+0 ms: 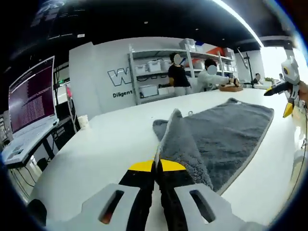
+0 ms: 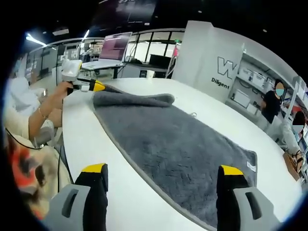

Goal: Open the folded towel by lifting each exposed corner and separating the folded layers until the towel lies flat within the target outline without major curled edges

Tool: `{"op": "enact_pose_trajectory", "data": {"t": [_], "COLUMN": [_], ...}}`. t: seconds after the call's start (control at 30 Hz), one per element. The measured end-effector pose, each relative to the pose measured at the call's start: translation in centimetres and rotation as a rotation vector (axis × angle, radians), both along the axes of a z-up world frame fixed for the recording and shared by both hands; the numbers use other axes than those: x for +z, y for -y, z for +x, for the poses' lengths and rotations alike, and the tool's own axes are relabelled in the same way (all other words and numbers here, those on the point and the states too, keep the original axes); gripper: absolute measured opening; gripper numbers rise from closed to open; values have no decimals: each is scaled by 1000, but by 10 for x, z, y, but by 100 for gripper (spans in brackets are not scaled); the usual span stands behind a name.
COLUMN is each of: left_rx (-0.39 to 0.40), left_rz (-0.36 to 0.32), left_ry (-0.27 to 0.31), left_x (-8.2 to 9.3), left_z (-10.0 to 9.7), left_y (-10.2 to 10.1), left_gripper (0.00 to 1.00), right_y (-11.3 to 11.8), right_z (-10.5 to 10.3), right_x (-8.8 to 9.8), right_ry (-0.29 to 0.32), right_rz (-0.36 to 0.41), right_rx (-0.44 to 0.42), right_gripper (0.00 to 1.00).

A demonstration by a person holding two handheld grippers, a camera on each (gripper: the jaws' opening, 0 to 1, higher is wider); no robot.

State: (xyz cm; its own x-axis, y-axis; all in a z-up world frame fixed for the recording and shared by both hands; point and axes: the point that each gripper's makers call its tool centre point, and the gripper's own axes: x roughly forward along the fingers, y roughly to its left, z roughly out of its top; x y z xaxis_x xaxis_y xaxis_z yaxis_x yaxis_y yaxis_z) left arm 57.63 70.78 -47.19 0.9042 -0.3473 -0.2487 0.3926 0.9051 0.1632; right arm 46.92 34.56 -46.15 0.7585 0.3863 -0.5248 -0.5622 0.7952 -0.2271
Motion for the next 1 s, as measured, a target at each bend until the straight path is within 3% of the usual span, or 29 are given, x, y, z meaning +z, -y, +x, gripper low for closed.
{"op": "enact_pose_trajectory", "data": {"t": [0.23, 0.33, 0.77, 0.9, 1.0], "left_rx": [55, 75, 117, 117, 113], "left_rz": [-10, -49, -38, -15, 52], "left_ry": [-9, -19, -61, -67, -104], "left_x": [-9, -14, -41, -43, -52], "left_z": [-5, -7, -28, -30, -34], "left_y": [-26, -36, -48, -49, -50], "left_gripper": [2, 2, 2, 2, 2], "right_y": [-3, -4, -6, -7, -5], "right_z": [0, 0, -1, -2, -1], "right_x": [-3, -2, -8, -6, -4], "right_ry": [-8, -9, -22, -19, -15], "right_rz": [-11, -14, -31, -29, -24], "right_rx": [7, 15, 24, 24, 20], "right_gripper": [93, 93, 92, 92, 92]}}
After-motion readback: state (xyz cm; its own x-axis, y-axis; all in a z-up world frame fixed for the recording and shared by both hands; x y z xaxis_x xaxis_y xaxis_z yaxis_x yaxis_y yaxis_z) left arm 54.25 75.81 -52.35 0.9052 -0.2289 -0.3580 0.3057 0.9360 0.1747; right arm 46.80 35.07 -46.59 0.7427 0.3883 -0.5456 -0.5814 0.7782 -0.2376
